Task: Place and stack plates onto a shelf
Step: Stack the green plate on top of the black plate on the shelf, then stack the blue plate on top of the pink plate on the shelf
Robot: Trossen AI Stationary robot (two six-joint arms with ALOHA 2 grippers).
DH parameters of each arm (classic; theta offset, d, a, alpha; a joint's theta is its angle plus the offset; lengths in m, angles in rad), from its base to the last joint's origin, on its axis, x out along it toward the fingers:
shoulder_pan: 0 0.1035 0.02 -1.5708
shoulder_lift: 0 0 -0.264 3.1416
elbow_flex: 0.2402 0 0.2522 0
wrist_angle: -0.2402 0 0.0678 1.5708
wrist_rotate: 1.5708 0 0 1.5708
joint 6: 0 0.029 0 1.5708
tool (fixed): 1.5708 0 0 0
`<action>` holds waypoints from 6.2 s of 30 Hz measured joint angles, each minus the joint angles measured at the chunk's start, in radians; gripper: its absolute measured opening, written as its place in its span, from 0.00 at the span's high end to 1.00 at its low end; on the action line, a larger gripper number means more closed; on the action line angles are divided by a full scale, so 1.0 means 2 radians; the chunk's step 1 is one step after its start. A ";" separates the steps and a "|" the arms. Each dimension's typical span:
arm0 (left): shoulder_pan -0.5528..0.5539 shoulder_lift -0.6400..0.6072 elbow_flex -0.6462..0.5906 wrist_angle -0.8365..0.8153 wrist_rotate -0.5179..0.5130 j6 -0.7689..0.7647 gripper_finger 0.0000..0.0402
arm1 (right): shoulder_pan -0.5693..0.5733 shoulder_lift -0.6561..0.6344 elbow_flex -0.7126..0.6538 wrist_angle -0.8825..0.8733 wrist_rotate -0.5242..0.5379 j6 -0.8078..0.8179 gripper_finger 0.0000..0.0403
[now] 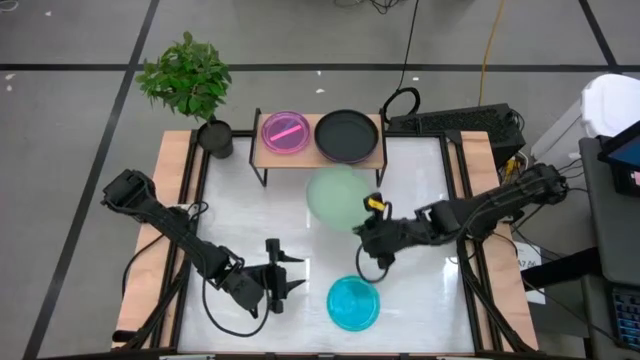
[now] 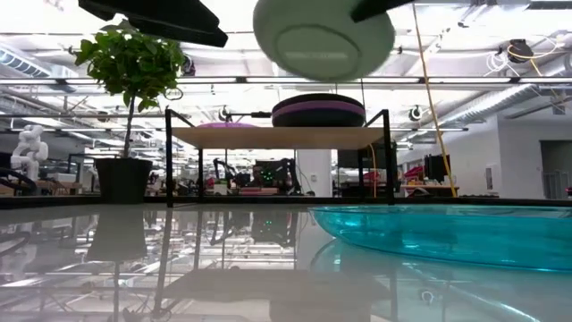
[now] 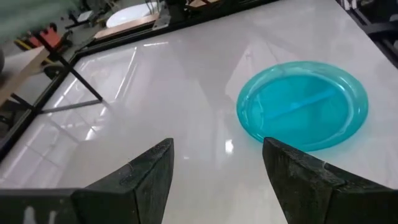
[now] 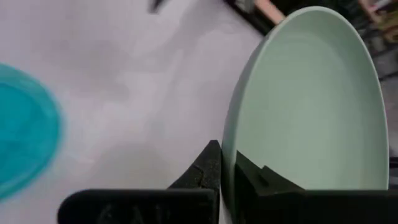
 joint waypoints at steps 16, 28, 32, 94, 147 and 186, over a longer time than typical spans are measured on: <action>0.011 0.000 0.000 0.000 0.000 -0.031 0.38 | -0.210 0.000 0.047 0.006 -0.042 -0.145 1.00; 0.011 0.000 0.000 -0.010 0.001 -0.044 0.38 | -0.291 0.037 0.041 0.020 -0.110 -0.161 1.00; 0.011 0.000 0.000 -0.027 0.001 -0.058 0.38 | -0.294 0.053 0.037 0.021 -0.100 -0.161 1.00; 0.011 0.003 0.000 -0.010 0.127 0.076 0.38 | -0.135 -0.050 -0.010 -0.027 -0.121 0.091 0.70; 0.054 0.233 0.118 0.053 0.192 0.609 0.62 | -0.011 -0.192 -0.245 0.156 -0.061 0.207 0.71; 0.075 0.246 0.120 0.057 0.291 0.701 0.81 | -0.011 -0.192 -0.244 0.156 -0.062 0.196 0.71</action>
